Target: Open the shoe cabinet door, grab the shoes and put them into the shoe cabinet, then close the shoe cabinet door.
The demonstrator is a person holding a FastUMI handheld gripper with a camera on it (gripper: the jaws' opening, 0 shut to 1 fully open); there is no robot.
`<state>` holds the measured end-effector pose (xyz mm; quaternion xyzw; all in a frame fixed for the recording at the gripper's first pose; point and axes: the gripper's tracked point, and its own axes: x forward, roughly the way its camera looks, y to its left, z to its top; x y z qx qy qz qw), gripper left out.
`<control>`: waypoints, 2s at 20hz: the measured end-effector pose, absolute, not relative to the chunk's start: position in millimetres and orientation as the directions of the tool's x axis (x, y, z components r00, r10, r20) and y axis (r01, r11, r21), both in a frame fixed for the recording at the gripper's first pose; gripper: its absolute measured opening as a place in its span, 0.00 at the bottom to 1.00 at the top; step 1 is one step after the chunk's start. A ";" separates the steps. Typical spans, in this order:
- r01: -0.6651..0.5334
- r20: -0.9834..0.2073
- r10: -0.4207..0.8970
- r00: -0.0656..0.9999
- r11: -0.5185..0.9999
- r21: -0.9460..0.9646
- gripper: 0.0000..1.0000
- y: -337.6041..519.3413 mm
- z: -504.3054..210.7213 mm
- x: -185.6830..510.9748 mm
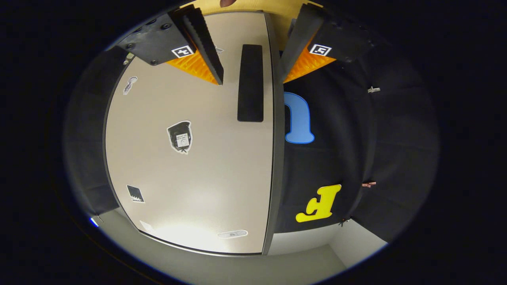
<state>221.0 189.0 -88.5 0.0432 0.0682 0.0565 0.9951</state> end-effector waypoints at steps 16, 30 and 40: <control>-0.162 -0.131 0.180 0.975 0.977 0.139 0.15 187.0 -81.5 190.5; -0.249 -0.111 0.270 0.956 0.953 0.170 0.15 123.0 -63.7 88.2; -0.210 -0.125 0.231 0.965 0.964 0.161 0.15 55.1 -62.3 38.3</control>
